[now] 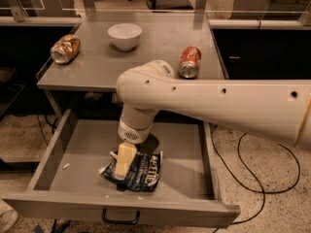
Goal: Pick blue chip bag from top drawer and place on counter
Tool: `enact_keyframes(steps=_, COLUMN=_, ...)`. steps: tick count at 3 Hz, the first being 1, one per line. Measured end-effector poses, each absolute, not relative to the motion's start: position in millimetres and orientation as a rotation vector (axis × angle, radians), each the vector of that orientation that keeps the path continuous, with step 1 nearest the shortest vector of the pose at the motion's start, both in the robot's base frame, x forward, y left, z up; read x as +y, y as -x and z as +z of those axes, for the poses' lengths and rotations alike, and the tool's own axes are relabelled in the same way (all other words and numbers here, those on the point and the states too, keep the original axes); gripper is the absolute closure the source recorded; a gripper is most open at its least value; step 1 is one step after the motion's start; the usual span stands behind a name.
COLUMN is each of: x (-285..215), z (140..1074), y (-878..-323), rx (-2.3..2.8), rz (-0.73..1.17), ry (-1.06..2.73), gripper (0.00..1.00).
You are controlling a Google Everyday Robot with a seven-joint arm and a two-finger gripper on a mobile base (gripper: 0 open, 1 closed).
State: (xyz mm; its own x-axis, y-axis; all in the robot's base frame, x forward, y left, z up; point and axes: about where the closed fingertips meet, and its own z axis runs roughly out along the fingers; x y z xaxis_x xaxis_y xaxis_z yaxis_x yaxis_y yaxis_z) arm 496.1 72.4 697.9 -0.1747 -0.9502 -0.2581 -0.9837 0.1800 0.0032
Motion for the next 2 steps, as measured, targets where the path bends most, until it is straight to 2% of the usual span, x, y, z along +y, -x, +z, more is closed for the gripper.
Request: enact_keyframes(steps=2, x=71, z=665, y=-511, rx=2.290, rz=0.264, ry=1.874, gripper=0.00)
